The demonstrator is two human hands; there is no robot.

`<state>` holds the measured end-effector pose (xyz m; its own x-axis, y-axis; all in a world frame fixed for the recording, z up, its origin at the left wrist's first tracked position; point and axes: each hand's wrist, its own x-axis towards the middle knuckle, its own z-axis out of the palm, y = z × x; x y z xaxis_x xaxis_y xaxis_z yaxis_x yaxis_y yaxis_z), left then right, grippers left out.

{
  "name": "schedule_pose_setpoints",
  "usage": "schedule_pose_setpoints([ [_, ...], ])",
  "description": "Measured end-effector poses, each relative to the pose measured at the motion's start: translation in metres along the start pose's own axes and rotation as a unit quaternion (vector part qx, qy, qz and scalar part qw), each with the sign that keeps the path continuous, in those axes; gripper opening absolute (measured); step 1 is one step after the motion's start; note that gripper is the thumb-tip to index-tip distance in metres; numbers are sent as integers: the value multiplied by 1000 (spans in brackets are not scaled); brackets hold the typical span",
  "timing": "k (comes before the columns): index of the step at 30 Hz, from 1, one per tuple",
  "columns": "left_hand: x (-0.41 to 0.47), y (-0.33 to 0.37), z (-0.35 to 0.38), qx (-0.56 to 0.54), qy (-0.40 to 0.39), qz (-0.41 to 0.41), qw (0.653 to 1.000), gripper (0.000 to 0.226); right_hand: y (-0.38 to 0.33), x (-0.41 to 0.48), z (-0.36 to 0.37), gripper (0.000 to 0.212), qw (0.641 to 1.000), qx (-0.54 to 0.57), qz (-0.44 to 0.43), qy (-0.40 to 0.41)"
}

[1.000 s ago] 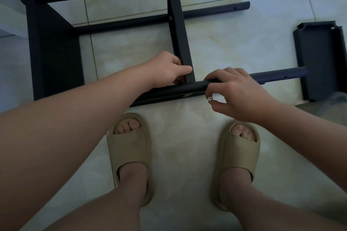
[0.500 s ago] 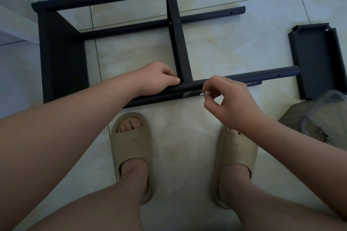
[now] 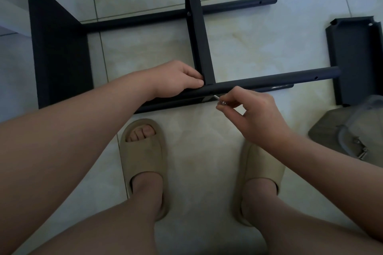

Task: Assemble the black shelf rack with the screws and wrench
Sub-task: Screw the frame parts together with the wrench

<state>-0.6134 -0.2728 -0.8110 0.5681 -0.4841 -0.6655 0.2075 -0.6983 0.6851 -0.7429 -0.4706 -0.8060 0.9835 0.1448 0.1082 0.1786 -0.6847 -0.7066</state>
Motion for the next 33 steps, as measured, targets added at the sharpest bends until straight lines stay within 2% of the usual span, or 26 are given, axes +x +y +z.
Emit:
schedule_pose_setpoints([
  [9,-4,4,1,5,-7,2,1000,16,-2,3,1,11,1000,-8,-23,-12],
  [15,-4,4,1,-4,-15,1,1000,16,-1,8,8,14,997,-55,-47,-24],
  [23,-3,3,0,-10,-22,0,1000,18,-2,17,16,16,999,-42,-17,-24],
  [28,-4,4,-1,-19,-25,4,1000,18,0,15,13,7,1000,-2,-6,-17],
  [30,-4,4,-2,-26,-30,1,999,18,0,11,14,6,999,21,23,-13],
  [33,-4,4,-2,-26,-37,-8,999,18,-2,9,19,4,989,80,126,-17],
])
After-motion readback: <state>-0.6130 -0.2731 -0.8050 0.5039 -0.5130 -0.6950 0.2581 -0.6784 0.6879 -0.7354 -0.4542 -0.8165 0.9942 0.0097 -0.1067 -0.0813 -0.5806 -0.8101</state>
